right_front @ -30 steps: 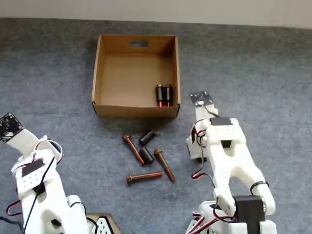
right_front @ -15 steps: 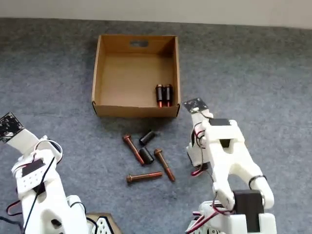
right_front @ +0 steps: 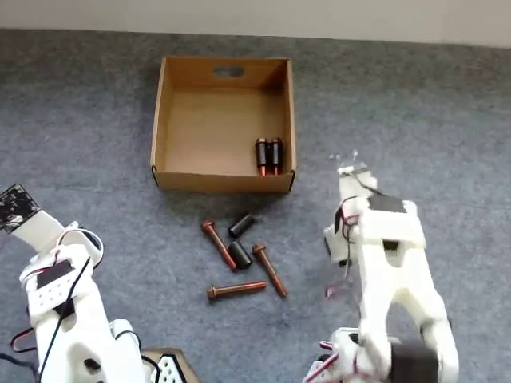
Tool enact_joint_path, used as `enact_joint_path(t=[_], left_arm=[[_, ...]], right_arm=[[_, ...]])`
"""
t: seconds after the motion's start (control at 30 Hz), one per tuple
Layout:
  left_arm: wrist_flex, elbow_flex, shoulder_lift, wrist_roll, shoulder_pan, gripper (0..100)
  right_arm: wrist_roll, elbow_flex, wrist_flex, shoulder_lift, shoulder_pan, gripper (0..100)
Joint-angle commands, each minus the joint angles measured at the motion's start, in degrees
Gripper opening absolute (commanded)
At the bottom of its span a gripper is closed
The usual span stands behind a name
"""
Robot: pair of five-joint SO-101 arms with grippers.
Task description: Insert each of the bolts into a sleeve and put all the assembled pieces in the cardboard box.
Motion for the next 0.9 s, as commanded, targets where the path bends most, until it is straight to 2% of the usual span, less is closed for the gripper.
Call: enact_joint_path(t=[0.0,0.13,0.27,0.47,0.53,0.6,0.87], left_arm=[[6.2,-4.6,-0.8,-6.9,6.6,1],[16.3,-9.0,-0.7,-15.1,15.2,1],[22.7,-12.1,-0.7,-22.1,21.6,2],[30.0,-14.9,-1.2,-22.4,29.3,17],[31.0,-15.2,-1.3,-22.4,32.6,19],[31.5,-15.4,-1.3,-20.6,36.5,19],[29.1,-15.5,-1.3,-1.1,49.5,19]], right_arm=[[-2.6,3.4,-0.1,-18.9,-0.5,0.6],[-8.6,12.2,-4.4,-34.2,-4.4,0.6],[-15.5,20.4,-7.5,-44.3,-8.7,0.6],[-20.2,30.3,-13.7,-51.6,-9.9,0.6],[-20.5,32.2,-14.1,-52.9,-9.9,0.6],[-20.6,33.6,-14.1,-54.0,-9.9,0.6],[-20.6,36.9,-14.1,-57.8,-9.8,0.6]])
